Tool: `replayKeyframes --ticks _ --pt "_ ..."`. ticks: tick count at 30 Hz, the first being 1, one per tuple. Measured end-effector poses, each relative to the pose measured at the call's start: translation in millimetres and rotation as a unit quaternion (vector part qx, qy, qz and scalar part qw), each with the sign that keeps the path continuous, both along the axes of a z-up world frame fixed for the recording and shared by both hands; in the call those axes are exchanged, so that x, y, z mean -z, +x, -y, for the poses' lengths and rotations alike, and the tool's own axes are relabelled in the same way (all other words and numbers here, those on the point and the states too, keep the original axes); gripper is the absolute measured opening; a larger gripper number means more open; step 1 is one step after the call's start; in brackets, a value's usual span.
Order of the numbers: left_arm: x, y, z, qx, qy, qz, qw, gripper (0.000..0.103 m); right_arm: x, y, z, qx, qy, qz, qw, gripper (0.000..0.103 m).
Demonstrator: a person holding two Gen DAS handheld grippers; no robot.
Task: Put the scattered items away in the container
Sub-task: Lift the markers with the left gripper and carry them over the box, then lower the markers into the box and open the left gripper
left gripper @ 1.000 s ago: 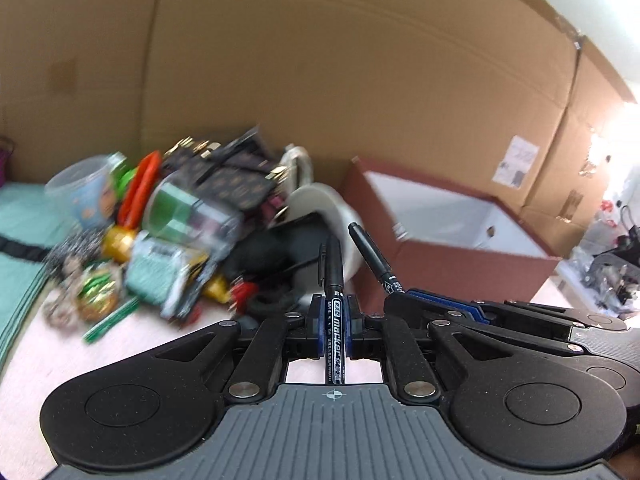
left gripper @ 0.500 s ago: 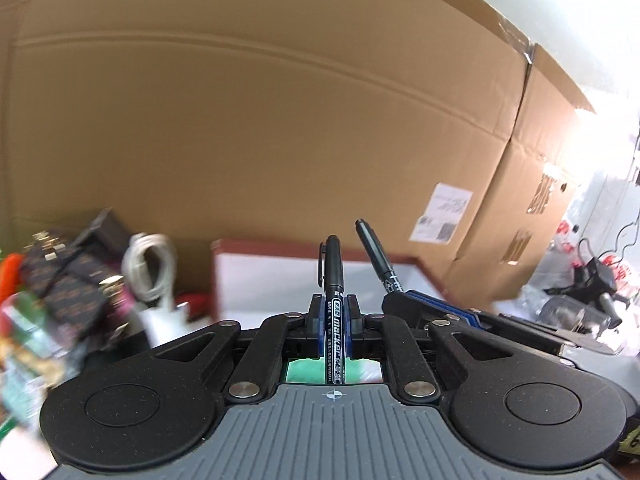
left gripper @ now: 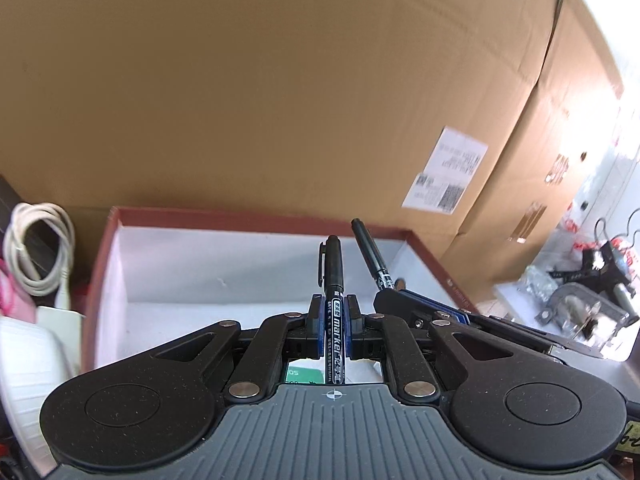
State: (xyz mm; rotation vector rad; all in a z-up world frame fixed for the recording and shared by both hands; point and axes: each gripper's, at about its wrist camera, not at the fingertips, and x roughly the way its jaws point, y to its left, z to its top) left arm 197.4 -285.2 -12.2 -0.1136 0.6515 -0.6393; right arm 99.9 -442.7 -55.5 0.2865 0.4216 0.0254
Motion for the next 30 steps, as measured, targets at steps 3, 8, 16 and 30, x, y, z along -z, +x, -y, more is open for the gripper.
replayKeyframes --ticks 3,8,16,30 --pt "9 9 12 0.003 0.016 -0.008 0.9998 0.004 9 8 9 0.011 0.004 -0.017 1.0 0.011" --pt "22 19 26 0.003 0.029 -0.021 0.9994 0.004 19 16 20 0.025 -0.001 -0.042 0.999 0.011" --pt "26 24 33 0.003 0.041 -0.018 0.999 0.006 30 24 22 0.02 -0.007 -0.069 0.997 0.011" --pt "23 14 -29 -0.086 -0.066 -0.035 0.9935 0.096 15 1 26 0.041 0.029 -0.022 0.998 0.057"
